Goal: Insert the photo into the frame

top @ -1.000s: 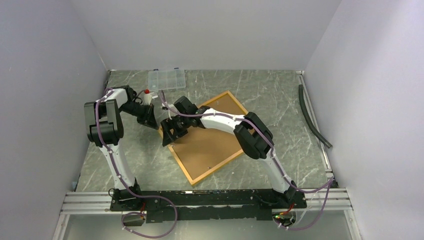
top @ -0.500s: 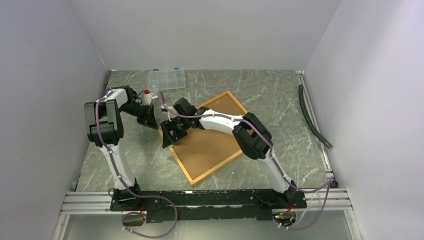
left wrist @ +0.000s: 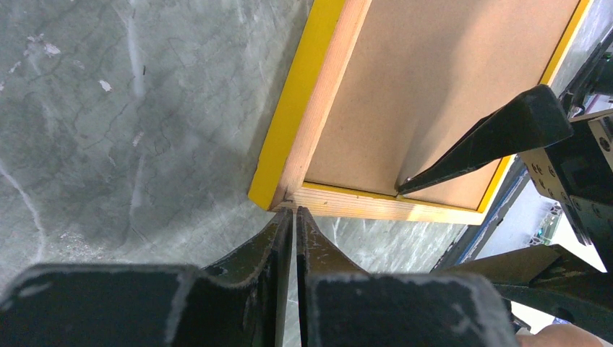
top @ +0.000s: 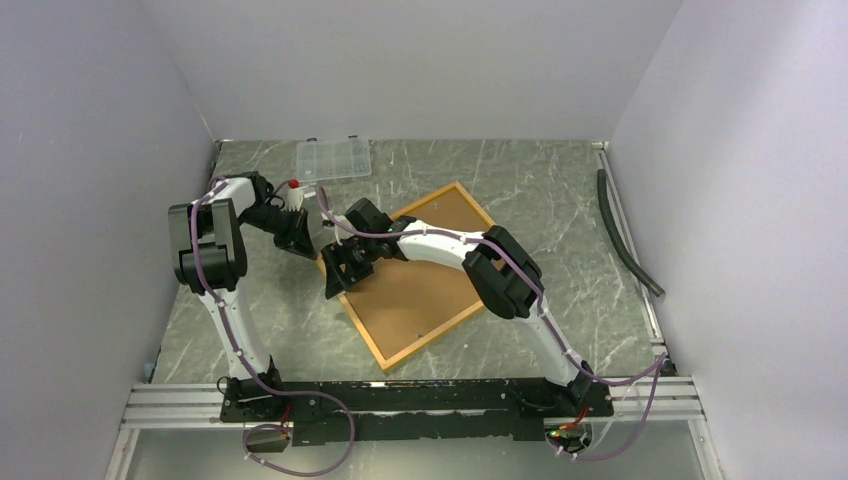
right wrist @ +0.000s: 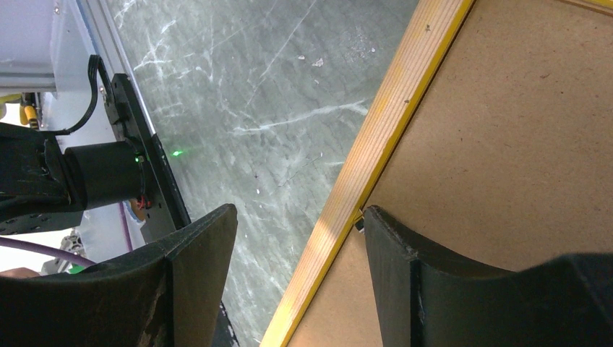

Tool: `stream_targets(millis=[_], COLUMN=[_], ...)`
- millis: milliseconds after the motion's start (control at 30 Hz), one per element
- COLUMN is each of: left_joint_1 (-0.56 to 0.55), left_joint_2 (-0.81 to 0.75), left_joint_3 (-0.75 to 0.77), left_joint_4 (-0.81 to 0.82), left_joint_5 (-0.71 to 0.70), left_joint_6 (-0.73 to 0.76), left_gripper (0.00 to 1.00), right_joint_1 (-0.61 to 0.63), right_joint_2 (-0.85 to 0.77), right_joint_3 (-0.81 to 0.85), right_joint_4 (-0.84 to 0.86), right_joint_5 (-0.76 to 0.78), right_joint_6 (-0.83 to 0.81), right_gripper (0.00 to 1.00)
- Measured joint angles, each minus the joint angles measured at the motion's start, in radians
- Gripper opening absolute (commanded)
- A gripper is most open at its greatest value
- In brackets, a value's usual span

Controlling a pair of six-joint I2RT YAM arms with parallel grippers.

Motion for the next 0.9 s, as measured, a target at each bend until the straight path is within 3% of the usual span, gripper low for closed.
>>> stream_targets(millis=[633,733,900], left_joint_1=[-0.005,-0.008,-0.010], left_joint_2=[-0.015,-0.018,-0.022], left_joint_3=[-0.016,-0.018,-0.017], left_joint_4=[0.010,0.011,0.007], left_joint_5=[-0.018,-0.022,-0.023], left_joint_6=[0.000,0.000,0.000], left_gripper=[0.14,0.14,0.18], right_joint_1=[0.000,0.000,0.001], right_joint_2=[0.001,0.001,0.001], right_joint_3=[-0.008,-0.004,0.028], right_joint_4=[0.013,0.006,-0.024], right_joint_5=[-0.006,-0.006,0.011], right_joint_6=[0.000,0.000,0.010], right_gripper=[0.62,0.67,0.83])
